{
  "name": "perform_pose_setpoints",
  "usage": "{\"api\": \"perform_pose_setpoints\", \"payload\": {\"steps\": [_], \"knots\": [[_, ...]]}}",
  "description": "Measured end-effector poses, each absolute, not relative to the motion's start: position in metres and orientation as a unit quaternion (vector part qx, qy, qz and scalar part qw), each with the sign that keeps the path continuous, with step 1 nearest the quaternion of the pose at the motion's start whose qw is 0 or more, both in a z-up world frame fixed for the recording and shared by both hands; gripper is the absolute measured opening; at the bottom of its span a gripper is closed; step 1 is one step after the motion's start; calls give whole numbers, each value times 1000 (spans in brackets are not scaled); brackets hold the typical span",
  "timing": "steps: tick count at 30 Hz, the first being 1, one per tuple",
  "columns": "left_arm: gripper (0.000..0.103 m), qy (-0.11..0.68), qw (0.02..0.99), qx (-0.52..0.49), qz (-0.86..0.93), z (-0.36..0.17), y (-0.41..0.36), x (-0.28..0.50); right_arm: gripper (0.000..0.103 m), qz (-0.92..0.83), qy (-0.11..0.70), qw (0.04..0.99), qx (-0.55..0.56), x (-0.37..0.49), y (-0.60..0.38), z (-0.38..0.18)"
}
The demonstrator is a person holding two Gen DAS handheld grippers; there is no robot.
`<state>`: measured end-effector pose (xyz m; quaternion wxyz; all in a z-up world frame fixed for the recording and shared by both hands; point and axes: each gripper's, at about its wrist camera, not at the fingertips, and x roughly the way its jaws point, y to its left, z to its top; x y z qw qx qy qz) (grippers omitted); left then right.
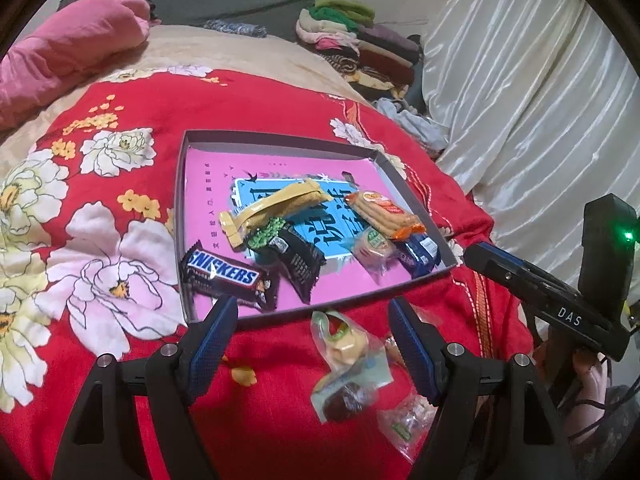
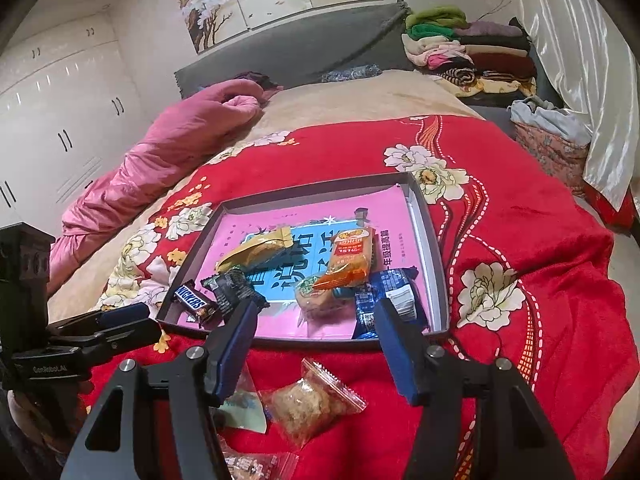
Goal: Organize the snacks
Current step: 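Withdraw both open tools from the tray toward the bagged snacks on the bed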
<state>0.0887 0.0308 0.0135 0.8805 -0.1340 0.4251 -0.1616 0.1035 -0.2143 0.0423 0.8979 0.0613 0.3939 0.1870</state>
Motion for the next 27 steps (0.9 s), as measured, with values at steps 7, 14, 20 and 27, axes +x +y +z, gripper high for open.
{"api": "perform_pose_setpoints", "payload": {"steps": [7, 14, 20, 27], "knots": [[79, 433, 879, -126, -157, 12, 29, 76, 65, 195, 392, 897, 63, 96, -215, 44], [79, 441, 876, -123, -152, 9, 30, 65, 65, 201, 398, 893, 56, 86, -215, 42], [79, 447, 874, -112, -153, 7, 24, 56, 65, 209, 402, 890, 53, 75, -215, 42], [79, 457, 869, -100, -160, 3, 14, 46, 65, 216, 410, 885, 41, 63, -212, 38]]}}
